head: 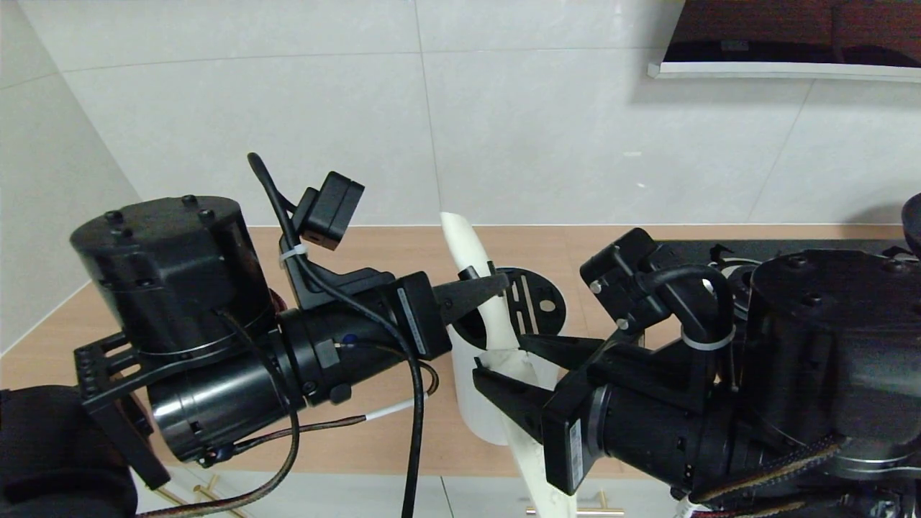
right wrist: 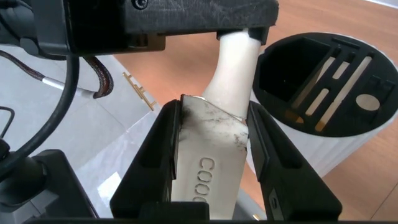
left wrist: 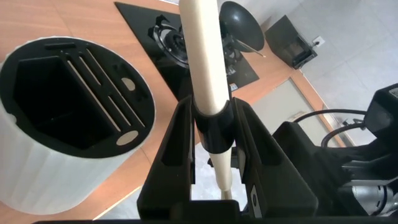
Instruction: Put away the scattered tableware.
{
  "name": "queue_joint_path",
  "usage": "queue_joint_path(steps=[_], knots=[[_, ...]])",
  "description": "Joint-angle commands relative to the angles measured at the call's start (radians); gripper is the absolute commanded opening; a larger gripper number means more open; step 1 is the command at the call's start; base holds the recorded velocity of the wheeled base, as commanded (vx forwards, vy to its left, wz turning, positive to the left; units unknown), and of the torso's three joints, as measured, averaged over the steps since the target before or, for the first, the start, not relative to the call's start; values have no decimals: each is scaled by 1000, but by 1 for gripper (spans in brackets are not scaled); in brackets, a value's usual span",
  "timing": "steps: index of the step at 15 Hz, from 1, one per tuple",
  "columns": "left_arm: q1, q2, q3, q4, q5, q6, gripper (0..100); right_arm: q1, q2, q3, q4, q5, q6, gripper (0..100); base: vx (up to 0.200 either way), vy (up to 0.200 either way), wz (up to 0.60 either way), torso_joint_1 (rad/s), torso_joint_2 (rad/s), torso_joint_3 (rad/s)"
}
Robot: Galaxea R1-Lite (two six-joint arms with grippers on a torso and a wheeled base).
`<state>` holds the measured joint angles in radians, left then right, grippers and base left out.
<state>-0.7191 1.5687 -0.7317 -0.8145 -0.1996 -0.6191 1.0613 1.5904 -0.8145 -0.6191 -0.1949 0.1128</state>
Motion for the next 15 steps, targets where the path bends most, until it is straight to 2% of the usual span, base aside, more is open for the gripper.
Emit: queue_joint_path(steps=[1, 3, 4, 6, 7, 8, 10, 11, 12, 14, 15], knots=[[0, -16, 0, -2, 2, -1, 0, 0, -1, 0, -1, 0, 1, 100, 0, 0, 0, 0, 0, 0], [0, -45, -9, -2, 34, 2, 0, 0, -12, 1, -24, -3, -1, 100, 0, 0, 0, 0, 0, 0], [0, -64, -23, 0, 60, 16, 0, -1, -30, 1, -30, -6, -1, 100, 0, 0, 0, 0, 0, 0], [3, -96, -74, 17, 91, 76, 0, -4, -81, 0, -30, -17, -2, 100, 0, 0, 0, 0, 0, 0], [3, -116, -115, 57, 100, 118, 0, -23, -109, -2, -30, -18, -2, 100, 0, 0, 0, 0, 0, 0], [3, -127, -155, 104, 111, 142, 0, -47, -125, -2, -30, -18, -5, 100, 0, 0, 0, 0, 0, 0], [4, -128, -295, 278, 212, 187, 0, -113, -176, -8, -30, -11, -19, 100, 0, 0, 0, 0, 0, 0], [7, -127, -348, 337, 270, 217, 0, -145, -195, -11, -27, -11, -22, 100, 0, 0, 0, 0, 0, 0], [12, -127, -382, 371, 301, 248, 0, -179, -207, -14, -27, -9, -38, 100, 0, 0, 0, 0, 0, 0], [14, -124, -489, 520, 384, 326, 0, -257, -219, -22, -22, -8, -64, 100, 0, 0, 0, 0, 0, 0], [14, -124, -492, 526, 387, 328, 0, -259, -219, -22, -22, -8, -64, 100, 0, 0, 0, 0, 0, 0]])
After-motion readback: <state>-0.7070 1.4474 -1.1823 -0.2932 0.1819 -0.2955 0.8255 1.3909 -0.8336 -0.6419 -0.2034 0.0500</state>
